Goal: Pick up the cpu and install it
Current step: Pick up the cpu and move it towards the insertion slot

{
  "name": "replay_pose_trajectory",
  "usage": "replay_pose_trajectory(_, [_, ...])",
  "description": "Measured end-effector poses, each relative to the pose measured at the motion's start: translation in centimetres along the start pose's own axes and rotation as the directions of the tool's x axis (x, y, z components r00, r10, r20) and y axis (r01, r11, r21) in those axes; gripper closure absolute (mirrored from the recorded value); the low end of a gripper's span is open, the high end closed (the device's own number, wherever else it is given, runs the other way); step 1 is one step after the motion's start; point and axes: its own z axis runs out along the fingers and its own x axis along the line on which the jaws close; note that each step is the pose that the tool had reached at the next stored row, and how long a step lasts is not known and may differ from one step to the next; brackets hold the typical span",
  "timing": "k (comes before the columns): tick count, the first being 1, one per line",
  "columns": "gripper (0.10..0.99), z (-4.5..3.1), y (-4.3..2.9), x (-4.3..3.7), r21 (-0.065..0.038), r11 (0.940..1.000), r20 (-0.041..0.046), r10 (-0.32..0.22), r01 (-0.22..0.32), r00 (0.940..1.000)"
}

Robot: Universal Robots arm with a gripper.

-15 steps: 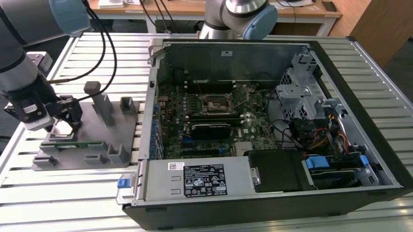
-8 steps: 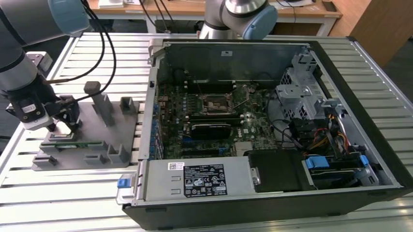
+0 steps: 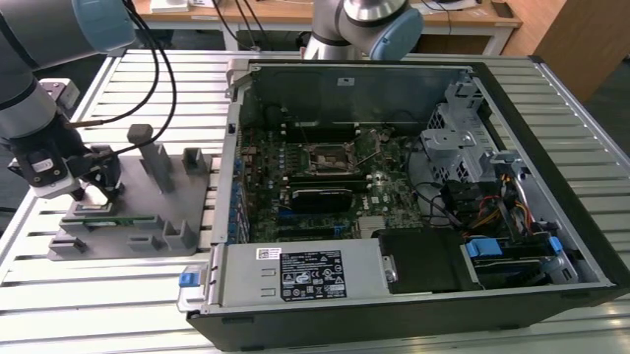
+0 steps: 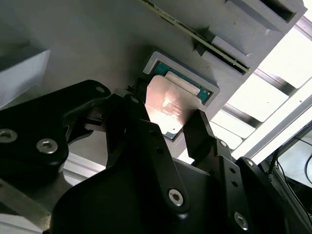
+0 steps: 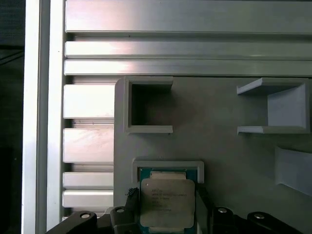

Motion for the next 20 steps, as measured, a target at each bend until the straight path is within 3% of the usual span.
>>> replay_pose_trajectory(9, [0.522,-0.02,0.0,-0.33,0.0,1.0,-0.0001,0.0,0.0,1.0])
replay_pose_trajectory(10, [0.459,-0.04,0.0,-0.33,0.0,1.0,0.0001,0.0,0.0,1.0])
replay_pose_trajectory(20, [0.475,-0.08,0.0,-0.21,0.0,1.0,0.0009,0.0,0.0,1.0])
